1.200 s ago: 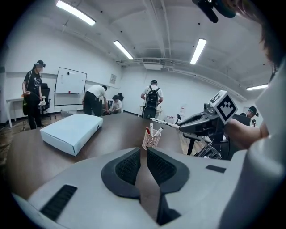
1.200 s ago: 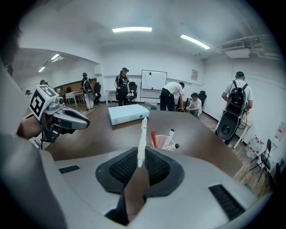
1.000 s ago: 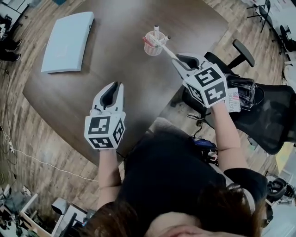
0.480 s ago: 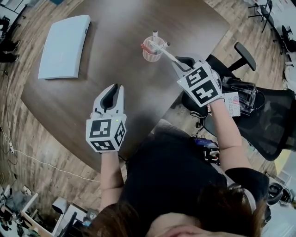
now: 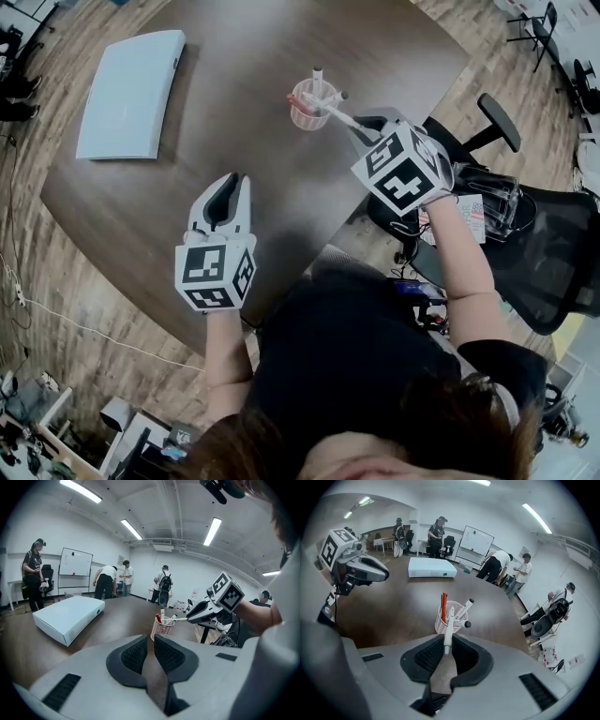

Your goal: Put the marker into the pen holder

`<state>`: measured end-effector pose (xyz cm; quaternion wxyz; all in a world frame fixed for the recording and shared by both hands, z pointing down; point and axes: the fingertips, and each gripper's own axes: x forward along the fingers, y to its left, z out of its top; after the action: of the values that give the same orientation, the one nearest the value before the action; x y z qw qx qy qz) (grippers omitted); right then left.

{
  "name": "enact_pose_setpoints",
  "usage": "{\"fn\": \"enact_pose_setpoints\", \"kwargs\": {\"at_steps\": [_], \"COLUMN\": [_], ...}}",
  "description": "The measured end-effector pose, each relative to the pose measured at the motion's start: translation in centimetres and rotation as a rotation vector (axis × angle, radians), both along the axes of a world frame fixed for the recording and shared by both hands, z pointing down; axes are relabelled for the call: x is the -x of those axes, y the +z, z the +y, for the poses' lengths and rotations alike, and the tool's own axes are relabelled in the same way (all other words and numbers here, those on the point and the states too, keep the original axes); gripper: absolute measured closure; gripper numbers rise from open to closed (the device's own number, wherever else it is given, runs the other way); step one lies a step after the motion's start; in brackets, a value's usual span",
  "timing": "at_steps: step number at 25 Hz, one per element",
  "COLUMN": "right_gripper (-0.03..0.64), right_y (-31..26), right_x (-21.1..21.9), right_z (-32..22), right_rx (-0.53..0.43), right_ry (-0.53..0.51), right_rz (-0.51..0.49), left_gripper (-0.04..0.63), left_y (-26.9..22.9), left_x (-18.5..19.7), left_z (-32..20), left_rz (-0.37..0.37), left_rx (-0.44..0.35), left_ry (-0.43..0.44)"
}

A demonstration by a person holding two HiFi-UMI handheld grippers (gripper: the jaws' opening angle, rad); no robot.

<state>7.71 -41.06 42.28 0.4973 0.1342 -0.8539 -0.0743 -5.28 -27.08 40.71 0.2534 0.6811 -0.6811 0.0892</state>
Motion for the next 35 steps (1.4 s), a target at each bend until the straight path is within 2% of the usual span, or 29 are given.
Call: {"fn": "enact_pose_setpoints", "kwargs": {"at_steps": [7, 15, 26, 29, 35], "right_gripper": [0.548, 0.548, 0.538, 0.499, 0.517], "right_y": [-0.6, 0.0, 0.6, 0.5, -0.2], "right_x": [1.1, 3.3, 5.0, 5.0, 4.5], "right_z": [-0.8, -1.2, -2.1, -2.2, -1.8], "right_rx": [-0.067, -0.050, -0.092, -0.098, -0.107], "right_ry": [-0.073, -0.116, -0.098, -0.095, -0.073], "right_rz": [0.051, 0.037, -0.077, -0.100, -0.134], "left_gripper": [0.531, 0.531, 0.531, 0.531, 0.531], "left_y": [0.0, 0.3, 0.3, 0.0, -0.7], "left_x": [0.1, 0.2, 0.7, 0.9, 1.2], "left_z": [0.0, 0.3, 0.8, 0.9, 1.9], "left_rz": [0.000, 0.001, -0.007, -0.016, -0.035], "left_rx": [-0.002, 0.009, 0.007, 0.007, 0.005], "left_ry": [-0.014, -0.026, -0.056, -0.070, -0.099]}}
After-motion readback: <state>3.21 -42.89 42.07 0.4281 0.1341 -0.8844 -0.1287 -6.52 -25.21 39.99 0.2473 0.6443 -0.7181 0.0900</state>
